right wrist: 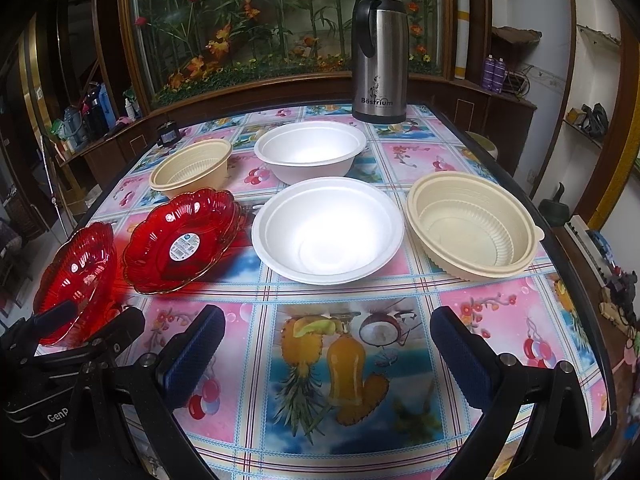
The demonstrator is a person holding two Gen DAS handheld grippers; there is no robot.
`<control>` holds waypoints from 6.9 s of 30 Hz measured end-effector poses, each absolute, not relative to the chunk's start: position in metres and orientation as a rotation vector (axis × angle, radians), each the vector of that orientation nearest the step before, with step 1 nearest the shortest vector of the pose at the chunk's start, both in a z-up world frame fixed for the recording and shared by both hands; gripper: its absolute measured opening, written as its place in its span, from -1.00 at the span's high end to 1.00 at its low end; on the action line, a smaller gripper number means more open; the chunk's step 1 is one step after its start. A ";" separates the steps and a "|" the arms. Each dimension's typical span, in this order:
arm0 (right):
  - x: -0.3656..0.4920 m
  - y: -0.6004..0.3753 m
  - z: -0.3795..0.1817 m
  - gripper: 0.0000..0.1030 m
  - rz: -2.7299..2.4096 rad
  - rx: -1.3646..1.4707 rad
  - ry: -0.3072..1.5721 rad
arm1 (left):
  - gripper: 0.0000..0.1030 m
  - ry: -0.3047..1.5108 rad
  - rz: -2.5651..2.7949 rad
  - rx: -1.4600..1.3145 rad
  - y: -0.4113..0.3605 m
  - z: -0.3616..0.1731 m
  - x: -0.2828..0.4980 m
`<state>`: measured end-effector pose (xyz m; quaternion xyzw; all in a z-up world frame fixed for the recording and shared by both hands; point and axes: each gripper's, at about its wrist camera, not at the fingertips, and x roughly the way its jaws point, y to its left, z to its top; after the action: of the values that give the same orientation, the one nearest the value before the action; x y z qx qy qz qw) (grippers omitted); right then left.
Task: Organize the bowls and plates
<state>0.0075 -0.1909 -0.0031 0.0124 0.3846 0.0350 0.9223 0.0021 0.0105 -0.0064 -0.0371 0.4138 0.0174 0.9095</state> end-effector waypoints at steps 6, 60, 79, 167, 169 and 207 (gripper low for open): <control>0.008 -0.191 -0.003 -1.00 0.072 0.026 0.790 | -1.00 0.856 0.036 -0.078 0.010 -0.006 0.004; 0.118 -0.144 -0.056 -0.14 0.410 0.685 1.157 | 0.19 1.295 -0.112 0.007 0.050 -0.023 0.175; 0.110 -0.125 -0.043 0.83 0.387 0.501 1.116 | 1.00 1.228 -0.177 -0.007 0.037 -0.003 0.143; 0.055 0.052 -0.022 0.18 0.612 0.048 1.066 | 0.86 1.035 0.272 -0.369 0.254 -0.023 0.017; 0.053 0.050 -0.016 0.04 0.608 0.045 1.043 | 0.74 1.026 0.287 -0.378 0.255 -0.020 0.016; 0.062 -0.294 -0.023 -0.44 0.273 0.795 0.898 | -0.43 1.039 -0.225 -0.332 -0.037 -0.006 0.102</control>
<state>0.0616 -0.2944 -0.0232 0.3728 0.4211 0.1280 0.8169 0.1020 -0.0373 -0.0064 -0.1574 0.4930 -0.1068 0.8490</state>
